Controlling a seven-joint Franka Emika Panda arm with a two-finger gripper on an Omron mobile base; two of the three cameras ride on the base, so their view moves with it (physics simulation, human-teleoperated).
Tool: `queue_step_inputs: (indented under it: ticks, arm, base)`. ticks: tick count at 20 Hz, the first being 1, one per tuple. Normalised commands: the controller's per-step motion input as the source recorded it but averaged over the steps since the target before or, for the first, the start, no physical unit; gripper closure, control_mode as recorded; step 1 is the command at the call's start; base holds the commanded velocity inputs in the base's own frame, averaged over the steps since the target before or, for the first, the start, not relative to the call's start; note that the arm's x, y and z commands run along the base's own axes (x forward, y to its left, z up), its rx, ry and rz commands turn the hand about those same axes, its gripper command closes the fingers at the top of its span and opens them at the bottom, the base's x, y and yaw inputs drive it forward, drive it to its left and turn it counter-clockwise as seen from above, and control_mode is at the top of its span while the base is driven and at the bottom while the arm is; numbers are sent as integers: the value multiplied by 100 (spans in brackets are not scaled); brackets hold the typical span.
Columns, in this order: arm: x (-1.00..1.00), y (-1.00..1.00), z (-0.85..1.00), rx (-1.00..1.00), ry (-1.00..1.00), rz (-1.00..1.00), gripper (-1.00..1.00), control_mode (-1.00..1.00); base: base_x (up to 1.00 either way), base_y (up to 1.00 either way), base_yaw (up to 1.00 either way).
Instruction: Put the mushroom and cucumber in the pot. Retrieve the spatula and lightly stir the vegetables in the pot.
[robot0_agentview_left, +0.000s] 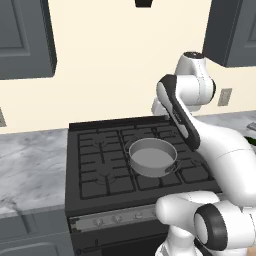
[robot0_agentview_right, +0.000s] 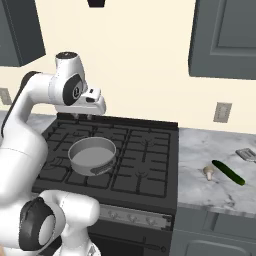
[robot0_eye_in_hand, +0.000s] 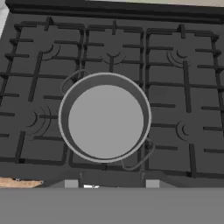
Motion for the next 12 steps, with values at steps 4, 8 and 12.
queue_step_inputs:
  ticks: [4,8,12]
  arm:
    - [-3,5,-20,0,11,0,-100,-100]
    - [-1,-9,-9,0,25,0,-100,-100]
    - [-12,-5,-1,0,6,0,-100,-100]
  base:
    - [0,0,0]
    - [0,0,0]
    - [0,0,0]
